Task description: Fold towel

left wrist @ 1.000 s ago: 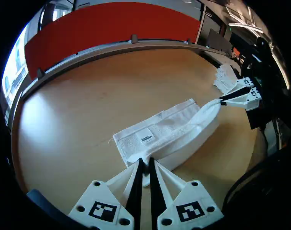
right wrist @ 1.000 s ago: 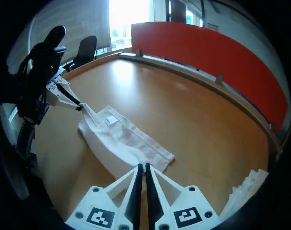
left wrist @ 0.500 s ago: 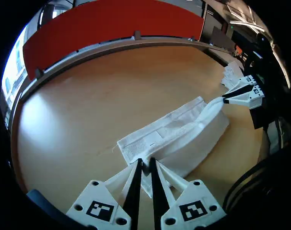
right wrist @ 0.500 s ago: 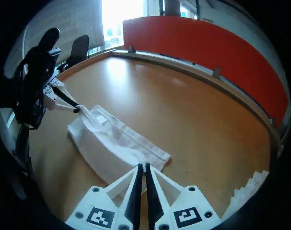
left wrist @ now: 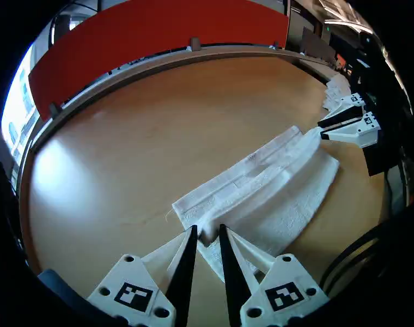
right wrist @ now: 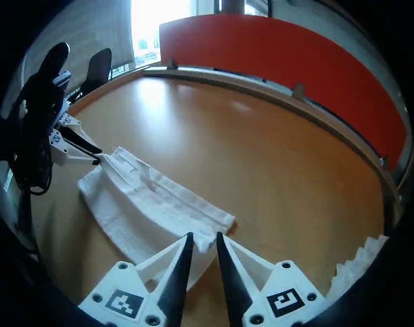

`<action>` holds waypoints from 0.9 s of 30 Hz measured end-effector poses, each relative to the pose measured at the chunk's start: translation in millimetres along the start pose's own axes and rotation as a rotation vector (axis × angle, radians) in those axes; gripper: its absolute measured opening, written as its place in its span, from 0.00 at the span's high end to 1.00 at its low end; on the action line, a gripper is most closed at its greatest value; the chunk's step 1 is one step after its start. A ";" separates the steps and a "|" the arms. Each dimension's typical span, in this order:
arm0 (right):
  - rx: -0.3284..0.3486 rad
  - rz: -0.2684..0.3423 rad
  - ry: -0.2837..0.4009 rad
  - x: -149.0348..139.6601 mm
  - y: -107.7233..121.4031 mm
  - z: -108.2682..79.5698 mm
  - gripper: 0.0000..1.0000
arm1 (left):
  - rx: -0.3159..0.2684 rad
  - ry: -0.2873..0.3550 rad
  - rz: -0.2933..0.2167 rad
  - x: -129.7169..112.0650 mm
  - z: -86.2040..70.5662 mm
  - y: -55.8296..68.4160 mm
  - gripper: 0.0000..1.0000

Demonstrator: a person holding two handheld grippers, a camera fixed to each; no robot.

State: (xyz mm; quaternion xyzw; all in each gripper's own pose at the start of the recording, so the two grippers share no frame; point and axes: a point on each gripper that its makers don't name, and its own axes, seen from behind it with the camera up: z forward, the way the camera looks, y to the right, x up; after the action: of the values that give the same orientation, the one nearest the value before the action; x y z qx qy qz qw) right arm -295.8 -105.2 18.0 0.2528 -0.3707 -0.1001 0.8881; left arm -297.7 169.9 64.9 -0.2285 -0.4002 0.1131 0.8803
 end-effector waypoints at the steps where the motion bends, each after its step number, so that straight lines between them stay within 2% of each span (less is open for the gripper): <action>1: -0.003 0.003 -0.002 -0.6 0.8 0.8 0.60 | 0.005 0.000 0.003 0.2 0.8 -1.4 0.71; 5: -0.013 0.012 -0.009 -2.6 4.1 3.9 0.53 | 0.024 0.001 0.015 0.8 4.1 -6.7 0.62; 19: -0.063 0.032 -0.006 4.2 18.0 9.8 0.37 | 0.084 0.024 0.063 14.9 10.3 -22.9 0.62; 21: -0.068 0.036 -0.005 5.6 19.0 10.8 0.31 | 0.093 0.029 0.065 17.7 10.1 -26.4 0.47; 24: -0.074 0.042 -0.003 7.5 20.5 12.0 0.16 | 0.095 0.027 0.063 18.6 10.0 -28.6 0.38; 27: -0.076 0.046 0.005 9.9 20.9 12.1 0.07 | 0.093 0.025 0.057 17.4 8.5 -29.3 0.27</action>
State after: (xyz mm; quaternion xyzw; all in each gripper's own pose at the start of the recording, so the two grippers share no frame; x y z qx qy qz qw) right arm -297.5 -95.5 42.1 0.2104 -0.3702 -0.0930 0.9000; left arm -292.2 153.6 95.6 -0.1997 -0.3769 0.1537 0.8913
